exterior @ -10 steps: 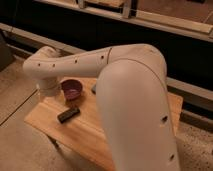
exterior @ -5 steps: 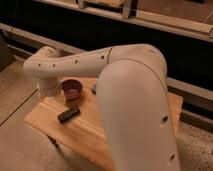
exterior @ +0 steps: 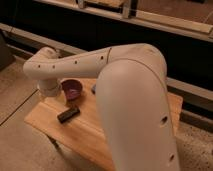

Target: Place the eraser on the white sponge

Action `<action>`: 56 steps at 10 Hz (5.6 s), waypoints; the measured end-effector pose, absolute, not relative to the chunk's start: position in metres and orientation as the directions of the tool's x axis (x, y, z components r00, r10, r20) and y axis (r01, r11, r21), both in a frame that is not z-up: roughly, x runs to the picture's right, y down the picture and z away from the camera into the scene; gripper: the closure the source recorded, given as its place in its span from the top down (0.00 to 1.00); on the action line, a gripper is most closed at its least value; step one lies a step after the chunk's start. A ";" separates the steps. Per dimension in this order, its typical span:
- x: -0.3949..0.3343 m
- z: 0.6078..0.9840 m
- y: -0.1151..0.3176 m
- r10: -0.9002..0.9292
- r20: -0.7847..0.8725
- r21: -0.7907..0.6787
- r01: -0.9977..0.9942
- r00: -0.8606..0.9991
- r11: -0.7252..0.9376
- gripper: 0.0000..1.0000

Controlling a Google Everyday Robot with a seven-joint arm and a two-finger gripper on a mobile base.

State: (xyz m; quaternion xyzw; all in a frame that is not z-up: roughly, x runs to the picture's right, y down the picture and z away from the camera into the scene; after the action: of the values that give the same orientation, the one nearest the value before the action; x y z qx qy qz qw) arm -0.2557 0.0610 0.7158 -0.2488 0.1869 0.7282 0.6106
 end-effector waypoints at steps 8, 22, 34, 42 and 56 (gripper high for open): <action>-0.256 0.716 0.061 0.796 -0.591 -0.032 -0.982 -0.130 -0.184 0.65; -0.256 0.716 0.061 0.796 -0.591 -0.032 -0.982 -0.130 -0.184 0.65; -0.260 0.692 0.079 0.802 -0.578 -0.223 -0.975 0.148 0.019 0.65; -0.256 0.691 0.074 0.712 -0.474 -0.347 -0.853 0.518 0.390 0.65; -0.227 0.682 0.066 0.112 -0.266 -0.648 -0.264 0.957 0.714 0.65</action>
State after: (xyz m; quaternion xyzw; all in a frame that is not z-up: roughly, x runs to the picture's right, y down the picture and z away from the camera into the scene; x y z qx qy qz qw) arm -0.2270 0.0660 0.6815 -0.3639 0.1044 0.1022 0.9199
